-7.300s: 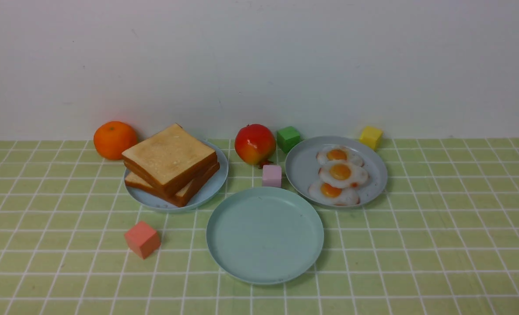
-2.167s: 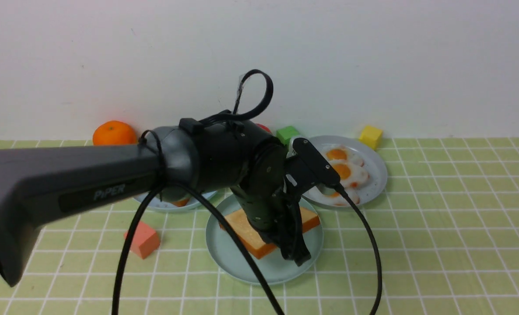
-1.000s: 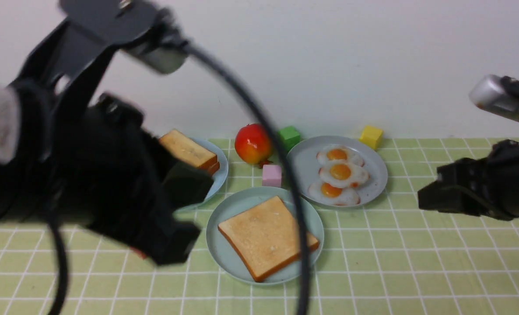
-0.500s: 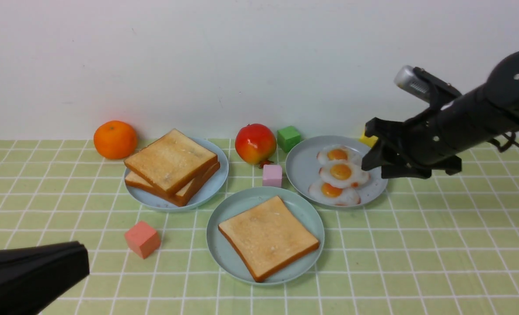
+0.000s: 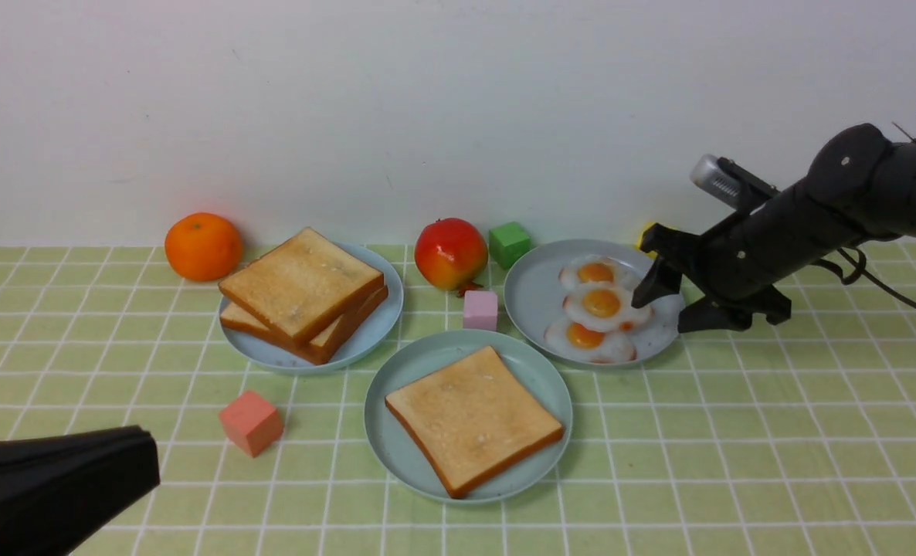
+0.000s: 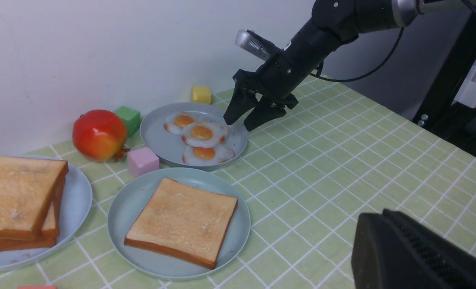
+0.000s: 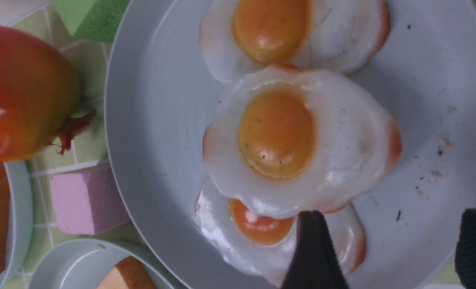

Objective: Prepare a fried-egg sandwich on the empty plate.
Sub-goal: Use the right arm to grab a fried egg

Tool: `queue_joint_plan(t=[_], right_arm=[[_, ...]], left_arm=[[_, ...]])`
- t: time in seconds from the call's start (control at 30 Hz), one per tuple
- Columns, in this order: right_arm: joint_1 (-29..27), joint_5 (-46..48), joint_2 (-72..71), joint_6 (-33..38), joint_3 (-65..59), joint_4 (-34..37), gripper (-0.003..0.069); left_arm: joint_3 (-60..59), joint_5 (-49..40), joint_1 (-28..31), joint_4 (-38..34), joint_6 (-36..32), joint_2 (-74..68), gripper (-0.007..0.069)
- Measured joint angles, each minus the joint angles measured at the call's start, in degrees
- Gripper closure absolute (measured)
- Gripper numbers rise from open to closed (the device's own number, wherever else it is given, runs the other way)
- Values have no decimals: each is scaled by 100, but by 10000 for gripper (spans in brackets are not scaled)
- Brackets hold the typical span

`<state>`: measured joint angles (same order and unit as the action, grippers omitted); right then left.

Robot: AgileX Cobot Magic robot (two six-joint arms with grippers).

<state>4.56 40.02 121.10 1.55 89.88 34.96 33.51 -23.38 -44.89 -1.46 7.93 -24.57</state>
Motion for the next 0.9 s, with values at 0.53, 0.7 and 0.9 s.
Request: queue_joint_plan(t=[0.53, 0.7, 0.9], right_arm=[[0, -166, 130, 595, 97, 735, 190], [0, -286, 194, 606, 115, 759, 190], [0, -315, 404, 606, 115, 853, 190]], left_arm=[[0, 5, 0, -40, 0, 0, 638], [0, 5, 0, -40, 0, 0, 638], [0, 5, 0, -40, 0, 0, 638]])
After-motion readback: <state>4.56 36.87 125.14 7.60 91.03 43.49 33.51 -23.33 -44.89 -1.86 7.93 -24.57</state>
